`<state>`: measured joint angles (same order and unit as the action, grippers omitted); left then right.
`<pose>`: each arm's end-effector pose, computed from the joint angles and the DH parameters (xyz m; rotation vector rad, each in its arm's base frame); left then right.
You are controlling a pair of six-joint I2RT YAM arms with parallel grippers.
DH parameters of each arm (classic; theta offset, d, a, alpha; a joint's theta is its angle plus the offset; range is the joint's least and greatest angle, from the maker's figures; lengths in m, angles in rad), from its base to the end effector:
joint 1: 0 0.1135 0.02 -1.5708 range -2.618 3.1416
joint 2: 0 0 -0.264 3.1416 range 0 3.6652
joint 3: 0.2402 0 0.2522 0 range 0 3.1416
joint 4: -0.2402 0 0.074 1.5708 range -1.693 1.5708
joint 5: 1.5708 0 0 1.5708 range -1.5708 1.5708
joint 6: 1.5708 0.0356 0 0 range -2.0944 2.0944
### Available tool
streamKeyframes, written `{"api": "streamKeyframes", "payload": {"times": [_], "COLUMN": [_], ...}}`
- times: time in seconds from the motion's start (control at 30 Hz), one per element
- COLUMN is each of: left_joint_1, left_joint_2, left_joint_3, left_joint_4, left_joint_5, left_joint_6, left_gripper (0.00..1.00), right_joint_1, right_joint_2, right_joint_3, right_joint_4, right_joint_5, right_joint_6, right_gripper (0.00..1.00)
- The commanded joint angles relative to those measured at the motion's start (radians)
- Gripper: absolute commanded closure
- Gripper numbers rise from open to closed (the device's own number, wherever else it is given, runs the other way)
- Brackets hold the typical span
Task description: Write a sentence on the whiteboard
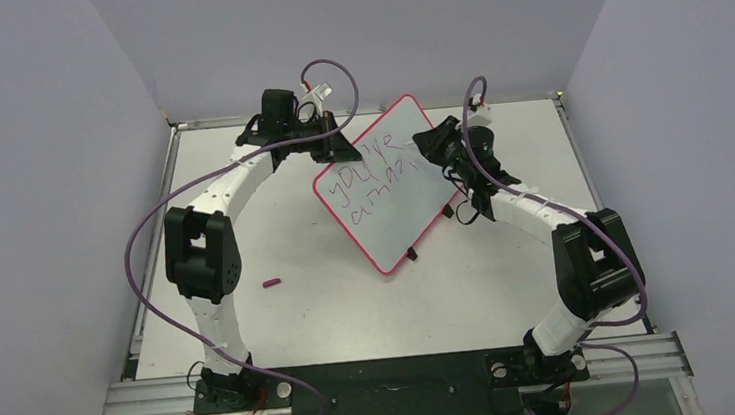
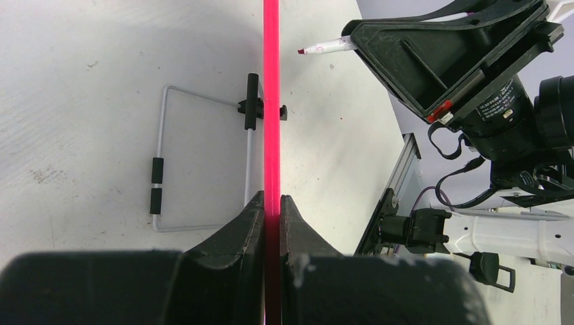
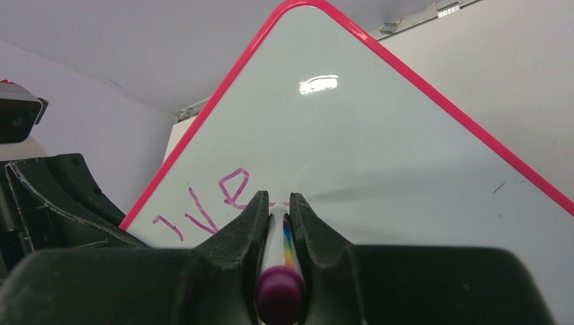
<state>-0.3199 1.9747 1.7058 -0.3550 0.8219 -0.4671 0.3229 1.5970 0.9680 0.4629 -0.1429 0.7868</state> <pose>0.4243 -0.1680 0.2916 0.3313 2.2522 -1.3306 0.3474 0.1216 0.2637 0.3122 1.8027 0.9253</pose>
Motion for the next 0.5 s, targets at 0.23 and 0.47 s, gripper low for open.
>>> {"api": "streamKeyframes", "payload": {"times": [0.23, 0.47], "left_joint_1": [-0.008, -0.008], "left_joint_2": [-0.079, -0.08], "left_joint_3": [0.019, 0.021], "left_joint_4": [0.072, 0.07], "left_joint_5": [0.087, 0.087], "left_joint_6": [-0.021, -0.021], "left_gripper": [1.0, 1.0], "right_joint_1": [0.014, 0.01], "right_joint_2": [0.037, 0.05], "right_joint_3": [0.03, 0.017], "right_joint_4": [0.022, 0.02], "right_joint_5": [-0.008, 0.002], "right_joint_6": [-0.007, -0.01], "right_gripper": [1.0, 1.0]}}
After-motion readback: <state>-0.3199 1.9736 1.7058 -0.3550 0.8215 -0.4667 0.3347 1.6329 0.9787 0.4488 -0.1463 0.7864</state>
